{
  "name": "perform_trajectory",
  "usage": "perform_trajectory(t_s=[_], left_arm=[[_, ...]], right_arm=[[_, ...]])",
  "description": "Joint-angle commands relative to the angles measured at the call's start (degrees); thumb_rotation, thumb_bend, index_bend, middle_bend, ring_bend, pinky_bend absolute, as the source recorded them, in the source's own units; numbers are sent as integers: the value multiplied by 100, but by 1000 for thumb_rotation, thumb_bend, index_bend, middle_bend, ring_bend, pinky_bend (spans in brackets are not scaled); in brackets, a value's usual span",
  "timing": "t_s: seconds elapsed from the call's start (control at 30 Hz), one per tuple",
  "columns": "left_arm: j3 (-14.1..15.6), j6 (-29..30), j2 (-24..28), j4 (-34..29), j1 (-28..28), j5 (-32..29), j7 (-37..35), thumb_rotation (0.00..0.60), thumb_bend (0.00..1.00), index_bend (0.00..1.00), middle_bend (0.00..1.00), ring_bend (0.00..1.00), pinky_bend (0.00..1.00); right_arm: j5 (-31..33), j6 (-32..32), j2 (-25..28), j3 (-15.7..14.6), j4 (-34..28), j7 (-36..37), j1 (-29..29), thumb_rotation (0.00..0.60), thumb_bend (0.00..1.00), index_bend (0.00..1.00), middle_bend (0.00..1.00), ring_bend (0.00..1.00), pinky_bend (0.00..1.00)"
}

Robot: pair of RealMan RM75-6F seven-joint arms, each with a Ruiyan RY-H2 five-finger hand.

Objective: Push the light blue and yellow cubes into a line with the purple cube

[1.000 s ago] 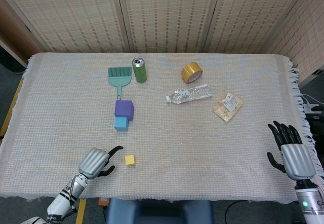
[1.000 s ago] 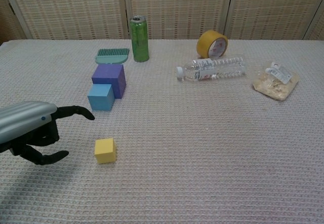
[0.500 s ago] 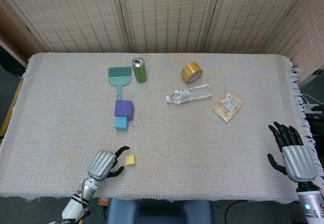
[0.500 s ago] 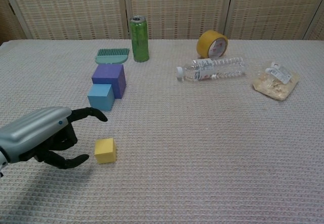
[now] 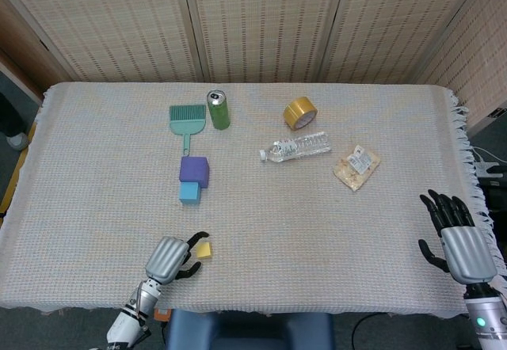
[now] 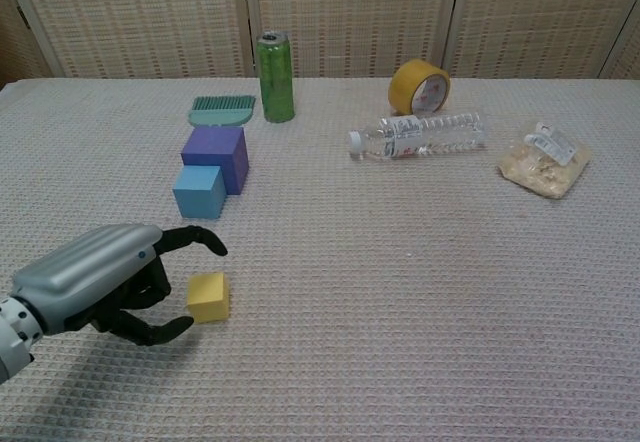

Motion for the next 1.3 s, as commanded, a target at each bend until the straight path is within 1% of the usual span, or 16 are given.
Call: perform_trajectory(t_s=[0.03,0.2,0.43,0.63,0.87,0.93,1.1,1.23,1.3], left_arm=[[-40,7,-104,84,15,-52,126,600,332,255,1000,1000,1000],[-111,70,-290,196,49,-118,287,600,331,270,1000,1000,1000],[-148,121,-489,394,73,-111,339,600,333,357,1000,1000,1000],[-189,106,-583,540,74,-126,254,600,333,394,1000,1000,1000],[-200,215,-625,632,89,4,75,600,333,495,1000,1000,1000],[-213,252,-621,671,86,49,28,600,332,514,1000,1000,1000],[-308,294,-463,731,45,110,-119,600,333,519,1000,1000,1000],[-478,203,-258,805,-100,129,-311,600,333,519,1000,1000,1000],[-558,80,-168,866,-210,134,-533,600,333,520,1000,1000,1000]], right_arm=[[-5,7,2,-3,-3,2,-5,600,135,0,0,0,0],[3,29,6,8,-8,3,-14,600,135,0,0,0,0],[8,18,15,9,-7,12,-11,600,136,0,0,0,0],[2,47,31,13,-18,25,-24,600,136,0,0,0,0],[14,30,24,15,-16,2,-20,600,136,0,0,0,0],[20,16,20,14,-16,-8,-16,600,136,0,0,0,0],[46,8,21,22,-18,-20,-17,600,135,0,0,0,0],[95,-17,2,37,-14,-70,-9,600,136,0,0,0,0],[116,-46,-18,37,-17,-111,0,600,136,0,0,0,0]])
